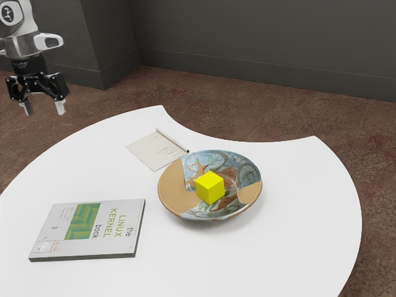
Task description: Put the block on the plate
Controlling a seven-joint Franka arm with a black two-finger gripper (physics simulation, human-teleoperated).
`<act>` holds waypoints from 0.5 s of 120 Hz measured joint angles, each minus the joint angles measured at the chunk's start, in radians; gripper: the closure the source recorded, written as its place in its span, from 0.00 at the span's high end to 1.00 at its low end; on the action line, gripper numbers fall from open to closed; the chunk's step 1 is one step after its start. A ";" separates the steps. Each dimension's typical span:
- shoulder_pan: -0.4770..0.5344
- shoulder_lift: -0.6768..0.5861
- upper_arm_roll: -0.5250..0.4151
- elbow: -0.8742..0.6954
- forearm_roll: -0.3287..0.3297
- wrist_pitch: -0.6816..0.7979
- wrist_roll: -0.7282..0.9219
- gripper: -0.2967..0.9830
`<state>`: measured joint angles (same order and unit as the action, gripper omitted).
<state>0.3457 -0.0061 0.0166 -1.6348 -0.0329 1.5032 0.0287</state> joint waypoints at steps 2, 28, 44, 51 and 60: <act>0.006 0.000 0.000 0.001 0.000 0.000 -0.003 0.77; 0.078 0.003 0.000 0.004 0.001 -0.002 -0.031 0.77; 0.116 0.004 0.000 0.004 0.001 -0.003 -0.044 0.77; 0.131 0.003 0.000 0.004 0.001 -0.003 -0.049 0.77; 0.149 0.003 0.000 0.004 0.001 -0.003 -0.054 0.77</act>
<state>0.4952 -0.0031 0.0167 -1.6310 -0.0322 1.4998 -0.0254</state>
